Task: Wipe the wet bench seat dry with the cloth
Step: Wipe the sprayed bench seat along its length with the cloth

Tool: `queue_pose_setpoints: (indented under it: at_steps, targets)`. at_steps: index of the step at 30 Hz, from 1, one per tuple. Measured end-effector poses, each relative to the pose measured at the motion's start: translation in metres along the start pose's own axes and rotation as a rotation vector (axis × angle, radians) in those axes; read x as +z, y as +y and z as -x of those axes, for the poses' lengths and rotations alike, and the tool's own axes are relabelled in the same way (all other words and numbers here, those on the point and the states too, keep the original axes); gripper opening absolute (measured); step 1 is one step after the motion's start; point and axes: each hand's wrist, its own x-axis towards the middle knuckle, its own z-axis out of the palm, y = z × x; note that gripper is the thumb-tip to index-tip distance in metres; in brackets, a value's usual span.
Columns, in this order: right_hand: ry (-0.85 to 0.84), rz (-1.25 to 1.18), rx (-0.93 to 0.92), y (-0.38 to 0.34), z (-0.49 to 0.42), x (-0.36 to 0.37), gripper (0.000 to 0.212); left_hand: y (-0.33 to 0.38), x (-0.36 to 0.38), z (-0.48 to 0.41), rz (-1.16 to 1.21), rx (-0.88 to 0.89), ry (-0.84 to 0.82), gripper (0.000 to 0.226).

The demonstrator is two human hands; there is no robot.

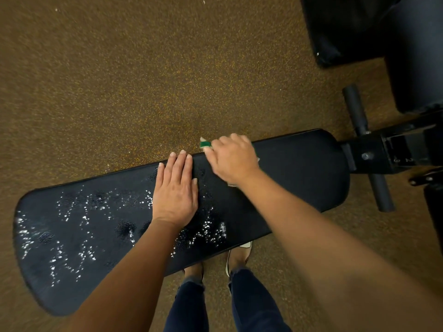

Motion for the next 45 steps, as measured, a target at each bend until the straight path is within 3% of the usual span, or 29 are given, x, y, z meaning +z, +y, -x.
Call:
queue_pose_setpoints:
  at_steps: [2, 4, 7, 10, 13, 16, 18, 20, 22, 24, 26, 30, 32, 36, 38, 42, 43, 45]
  targets:
    - [-0.101, 0.06, 0.07, 0.041, -0.002, -0.008, 0.054, -0.001, -0.001, 0.0, -0.005, 0.0, -0.002, 0.056]
    - [-0.066, 0.147, 0.24, 0.082, 0.002, -0.015, 0.059, -0.001, 0.0, 0.0, -0.008, -0.002, -0.005, 0.056]
    - [-0.09, 0.162, 0.375, 0.073, 0.002, -0.009, 0.058, 0.001, 0.0, 0.0, -0.001, -0.014, 0.0, 0.056]
    - [0.05, 0.007, 0.139, 0.031, 0.012, 0.003, 0.045, 0.001, 0.0, 0.0, 0.003, -0.017, 0.007, 0.056]
    - [0.077, -0.072, -0.047, 0.055, 0.036, 0.007, 0.046, 0.002, 0.0, 0.0, 0.001, -0.014, 0.007, 0.056]
    - [0.056, -0.052, 0.295, 0.077, 0.041, 0.006, 0.058, 0.002, -0.001, 0.0, 0.0, -0.014, 0.008, 0.056]
    - [0.098, -0.055, 0.456, 0.053, 0.032, 0.008, 0.058, 0.003, 0.0, 0.001, 0.004, -0.017, 0.012, 0.055]
    - [0.15, -0.11, 0.294, 0.019, 0.037, 0.013, 0.054, 0.005, 0.001, 0.001, 0.007, -0.03, 0.015, 0.056]
    - [0.089, -0.105, -0.033, 0.006, 0.065, 0.019, 0.052, 0.006, 0.002, 0.001, 0.009, -0.041, 0.018, 0.056]
    - [0.019, -0.072, -0.224, 0.027, 0.092, 0.018, 0.054, 0.006, 0.003, 0.002, 0.005, -0.04, 0.016, 0.056]
    - [0.031, -0.069, -0.145, 0.053, 0.097, 0.019, 0.054, 0.006, 0.003, 0.003, -0.001, -0.043, 0.012, 0.057]
    - [0.137, -0.11, 0.311, 0.047, 0.059, 0.013, 0.052, 0.008, 0.006, 0.003, 0.001, -0.063, 0.017, 0.057]
    - [0.137, -0.14, 0.252, 0.023, 0.06, 0.016, 0.054, 0.01, 0.007, 0.004, 0.005, -0.074, 0.021, 0.057]
    - [0.005, -0.056, -0.202, 0.043, 0.115, 0.019, 0.055, 0.009, 0.008, 0.005, 0.004, -0.074, 0.02, 0.057]
    - [0.024, -0.052, -0.146, 0.066, 0.114, 0.018, 0.054, 0.009, 0.006, 0.004, 0.0, -0.068, 0.02, 0.057]
    - [0.134, -0.102, 0.293, 0.045, 0.073, 0.014, 0.054, 0.009, 0.008, 0.004, 0.006, -0.065, 0.024, 0.057]
    - [0.14, -0.115, 0.291, 0.03, 0.072, 0.016, 0.054, 0.009, 0.009, 0.004, 0.009, -0.068, 0.028, 0.057]
    - [0.068, -0.103, 0.104, 0.006, 0.094, 0.025, 0.055, 0.009, 0.009, 0.004, 0.019, -0.068, 0.029, 0.057]
